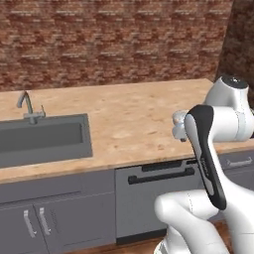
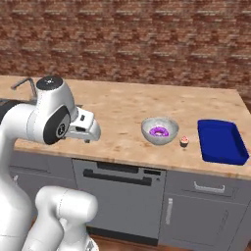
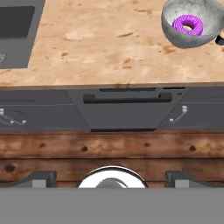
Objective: Place the bowl with donut and the cupcake onto the tray.
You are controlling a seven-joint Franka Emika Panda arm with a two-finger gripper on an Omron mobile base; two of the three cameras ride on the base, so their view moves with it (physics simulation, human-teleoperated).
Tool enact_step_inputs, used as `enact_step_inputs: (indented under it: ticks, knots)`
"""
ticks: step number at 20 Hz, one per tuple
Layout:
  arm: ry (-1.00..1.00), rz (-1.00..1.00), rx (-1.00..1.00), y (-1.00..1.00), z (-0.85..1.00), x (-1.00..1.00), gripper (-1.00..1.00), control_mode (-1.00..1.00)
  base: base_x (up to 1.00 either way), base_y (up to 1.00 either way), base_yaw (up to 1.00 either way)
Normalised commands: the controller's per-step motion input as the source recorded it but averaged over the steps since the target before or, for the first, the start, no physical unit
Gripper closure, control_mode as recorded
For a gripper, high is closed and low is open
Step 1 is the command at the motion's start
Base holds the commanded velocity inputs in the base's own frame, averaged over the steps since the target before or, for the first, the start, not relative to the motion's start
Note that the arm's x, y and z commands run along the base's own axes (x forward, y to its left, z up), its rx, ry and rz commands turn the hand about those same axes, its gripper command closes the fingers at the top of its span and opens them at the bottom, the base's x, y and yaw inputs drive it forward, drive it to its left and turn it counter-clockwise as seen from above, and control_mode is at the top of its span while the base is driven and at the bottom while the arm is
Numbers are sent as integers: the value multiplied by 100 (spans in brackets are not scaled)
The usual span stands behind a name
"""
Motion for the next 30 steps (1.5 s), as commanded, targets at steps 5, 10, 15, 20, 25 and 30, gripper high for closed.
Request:
enact_step_inputs:
  ticks: [5, 10, 15, 20, 25, 30]
  knots:
    - [0, 0, 0, 0, 0, 0, -100, 100, 55, -100, 0]
    - [0, 0, 0, 0, 0, 0, -100, 100, 59, -100, 0]
    - [0, 0, 0, 0, 0, 0, -100, 100, 50, -92, 0]
    - [0, 0, 0, 0, 0, 0, -100, 100, 11, -26, 2]
    - [0, 0, -1, 41, -10, 4, -100, -100, 0, 0, 0]
    - [0, 0, 0, 87, -25, 24, -100, -100, 0, 0, 0]
